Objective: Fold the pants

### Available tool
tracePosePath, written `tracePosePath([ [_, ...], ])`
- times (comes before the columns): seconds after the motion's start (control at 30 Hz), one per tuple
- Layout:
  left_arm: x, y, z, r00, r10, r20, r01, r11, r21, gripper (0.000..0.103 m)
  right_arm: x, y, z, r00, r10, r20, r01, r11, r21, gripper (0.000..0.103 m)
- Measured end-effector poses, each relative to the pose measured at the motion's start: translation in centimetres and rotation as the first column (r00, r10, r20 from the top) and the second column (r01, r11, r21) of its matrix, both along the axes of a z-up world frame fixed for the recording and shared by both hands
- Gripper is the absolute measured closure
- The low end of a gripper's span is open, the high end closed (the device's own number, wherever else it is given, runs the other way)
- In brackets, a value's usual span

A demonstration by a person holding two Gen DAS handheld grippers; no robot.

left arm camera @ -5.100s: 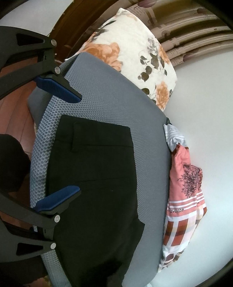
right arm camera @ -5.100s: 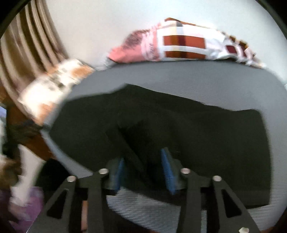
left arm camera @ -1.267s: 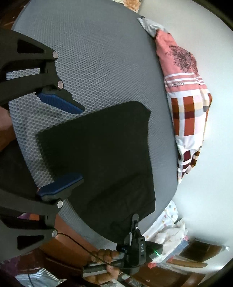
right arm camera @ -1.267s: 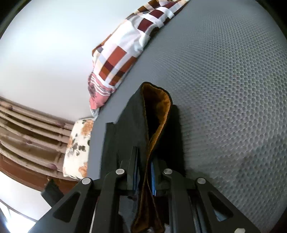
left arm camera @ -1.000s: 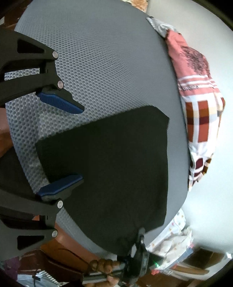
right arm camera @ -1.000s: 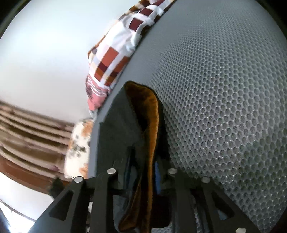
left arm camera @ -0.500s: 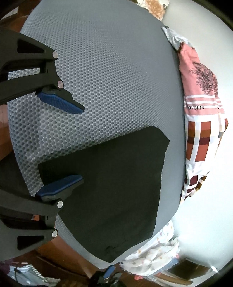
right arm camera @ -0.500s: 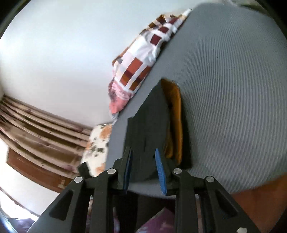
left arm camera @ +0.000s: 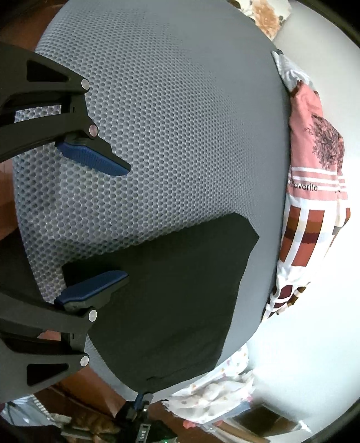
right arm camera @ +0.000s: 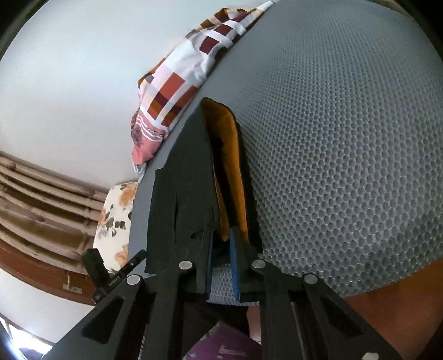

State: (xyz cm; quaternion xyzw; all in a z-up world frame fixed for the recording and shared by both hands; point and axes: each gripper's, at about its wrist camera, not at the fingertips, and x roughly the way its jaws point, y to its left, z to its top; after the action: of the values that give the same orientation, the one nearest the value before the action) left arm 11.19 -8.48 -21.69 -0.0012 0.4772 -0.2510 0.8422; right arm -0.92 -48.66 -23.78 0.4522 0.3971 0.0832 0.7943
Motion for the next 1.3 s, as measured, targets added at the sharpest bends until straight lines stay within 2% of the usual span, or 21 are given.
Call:
tracePosePath([
  [0.17, 0.4, -0.9, 0.4, 0.999, -0.035, -0.032, 0.034, 0.998, -0.045, 0.032, 0.5, -0.8, 2.0, 0.999, -0.024, 0.033, 0.027, 0.995, -0.099, 0.087],
  [0.23, 0.6, -1.7, 0.4, 0.997, -0.058, -0.043, 0.055, 0.997, -0.053, 0.032, 1.4, -1.5, 2.0, 0.999, -0.03, 0.038, 0.033, 0.996, -0.079, 0.085],
  [0.3, 0.9, -2.8, 0.4, 0.997, -0.075, -0.034, 0.074, 0.997, -0.032, 0.032, 2.2, -1.9, 2.0, 0.999, -0.037, 0.038, 0.04, 0.996, -0.08, 0.079],
  [0.5, 2.2, -5.8, -1.4, 0.99, -0.12, -0.076, 0.122, 0.992, 0.034, 0.032, 5.9, -1.2, 0.8, 0.999, 0.027, -0.031, -0.032, 0.98, -0.196, 0.075],
  [0.57, 2.9, -6.3, -1.7, 0.987, -0.127, -0.1, 0.127, 0.992, 0.001, 0.032, 6.8, -0.9, 0.4, 0.998, 0.051, -0.038, -0.058, 0.977, -0.204, 0.075],
  [0.67, 3.7, -6.8, -2.0, 0.986, -0.122, -0.112, 0.122, 0.993, -0.01, 0.031, 7.7, -0.4, 0.0, 0.996, 0.071, -0.055, -0.082, 0.97, -0.23, 0.068],
  [0.8, 4.0, -7.8, -2.1, 0.985, -0.155, -0.074, 0.157, 0.987, 0.033, 0.033, 8.4, -0.1, -0.7, 0.994, 0.094, -0.058, -0.104, 0.969, -0.225, 0.065],
  [0.93, 3.3, -8.8, -2.0, 0.985, -0.172, -0.015, 0.172, 0.981, 0.084, 0.047, 8.5, 0.0, -1.1, 0.993, 0.103, -0.052, -0.112, 0.969, -0.219, 0.066],
  [1.03, 3.0, -8.9, -1.7, 0.986, -0.165, 0.028, 0.161, 0.981, 0.111, 0.058, 8.5, 0.2, -1.1, 0.993, 0.115, -0.04, -0.12, 0.971, -0.204, 0.072],
  [1.1, 2.7, -9.1, -1.6, 0.984, -0.168, 0.055, 0.159, 0.978, 0.137, 0.062, 8.5, 0.6, -0.9, 0.991, 0.131, -0.032, -0.134, 0.964, -0.229, 0.076],
  [1.23, 2.4, -9.3, -1.5, 0.98, -0.184, 0.08, 0.168, 0.971, 0.172, 0.063, 8.6, 0.8, -0.6, 0.987, 0.158, -0.033, -0.161, 0.952, -0.259, 0.077],
  [1.3, 2.3, -9.5, -1.6, 0.978, -0.19, 0.084, 0.172, 0.967, 0.187, 0.063, 8.7, 0.8, -0.5, 0.987, 0.157, -0.043, -0.163, 0.951, -0.262, 0.072],
])
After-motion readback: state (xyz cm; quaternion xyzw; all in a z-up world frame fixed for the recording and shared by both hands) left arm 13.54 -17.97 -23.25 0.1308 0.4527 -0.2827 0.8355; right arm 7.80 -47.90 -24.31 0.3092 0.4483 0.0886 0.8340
